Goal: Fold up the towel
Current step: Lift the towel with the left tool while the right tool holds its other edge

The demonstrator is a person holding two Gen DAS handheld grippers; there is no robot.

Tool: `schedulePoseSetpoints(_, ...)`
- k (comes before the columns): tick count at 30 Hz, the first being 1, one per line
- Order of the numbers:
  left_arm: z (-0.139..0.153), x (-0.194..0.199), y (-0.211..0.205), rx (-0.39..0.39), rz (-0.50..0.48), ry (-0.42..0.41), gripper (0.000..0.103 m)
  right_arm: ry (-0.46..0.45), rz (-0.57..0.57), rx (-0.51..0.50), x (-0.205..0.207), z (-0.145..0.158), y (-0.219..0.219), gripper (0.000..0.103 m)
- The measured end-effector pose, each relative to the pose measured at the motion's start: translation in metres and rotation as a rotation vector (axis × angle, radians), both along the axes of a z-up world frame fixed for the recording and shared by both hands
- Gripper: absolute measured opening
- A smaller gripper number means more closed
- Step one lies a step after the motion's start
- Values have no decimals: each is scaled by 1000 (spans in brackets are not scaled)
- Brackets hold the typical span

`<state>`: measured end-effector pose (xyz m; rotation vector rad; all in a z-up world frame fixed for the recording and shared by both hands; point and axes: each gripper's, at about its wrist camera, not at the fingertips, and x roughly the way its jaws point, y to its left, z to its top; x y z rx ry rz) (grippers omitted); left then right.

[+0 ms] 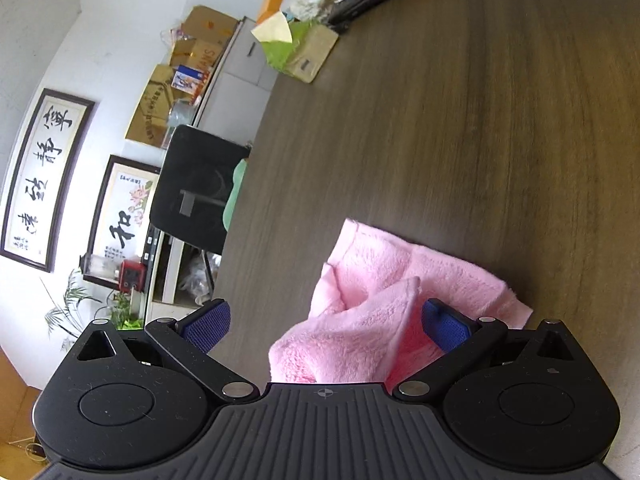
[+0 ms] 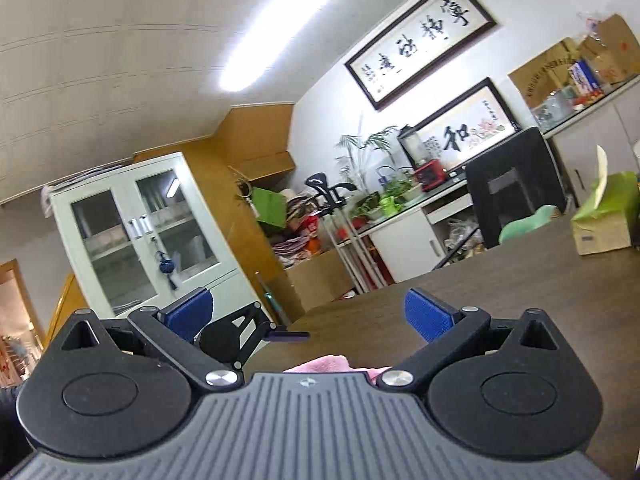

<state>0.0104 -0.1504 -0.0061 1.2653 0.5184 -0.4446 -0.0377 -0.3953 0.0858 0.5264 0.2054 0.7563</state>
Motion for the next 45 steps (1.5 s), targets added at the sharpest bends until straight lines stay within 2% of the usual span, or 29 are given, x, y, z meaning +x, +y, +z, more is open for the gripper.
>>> schedulePoseSetpoints(4, -4, 4, 7, -46, 56, 2, 65, 28, -14, -53, 6, -6, 13, 103)
schedulePoseSetpoints(6, -4, 3, 12, -62, 75, -24, 56, 45, -24, -80, 6, -8, 21, 103)
schedulePoseSetpoints(7, -3, 2, 14, -74, 82, -31, 42, 59, -26, -90, 8, -10, 25, 103)
schedulePoseSetpoints(8, -1, 2, 15, -87, 91, -35, 34, 67, -25, -95, 7, -8, 28, 103)
schedulePoseSetpoints(13, 31, -4, 38, -296, 158, -64, 27, 142, -25, -153, 11, -17, 46, 103)
schedulePoseSetpoints(16, 49, -12, 56, -432, 215, -107, 18, 200, -18, -198, 16, -26, 58, 103)
schedulePoseSetpoints(19, 63, -19, 77, -582, 280, -109, 9, 257, -3, -237, 22, -38, 72, 103)
schedulePoseSetpoints(25, 76, -40, 128, -839, 441, -137, 5, 343, 50, -287, 29, -59, 98, 103)
schedulePoseSetpoints(28, 74, -54, 158, -954, 513, -111, 5, 384, 82, -291, 34, -70, 114, 103)
schedulePoseSetpoints(30, 74, -63, 172, -988, 532, -104, 5, 399, 84, -277, 34, -71, 119, 103)
schedulePoseSetpoints(32, 71, -71, 183, -1009, 538, -92, 5, 405, 102, -222, 34, -70, 119, 103)
schedulePoseSetpoints(34, 67, -77, 193, -1032, 545, -74, 5, 424, 124, -104, 35, -67, 115, 103)
schedulePoseSetpoints(37, 61, -81, 202, -1058, 548, -61, 5, 459, 138, -10, 39, -65, 114, 103)
schedulePoseSetpoints(40, 56, -82, 213, -1094, 561, -41, 5, 475, 143, 23, 42, -63, 118, 102)
schedulePoseSetpoints(45, 53, -85, 223, -1130, 551, -31, 5, 542, 140, -17, 52, -60, 137, 99)
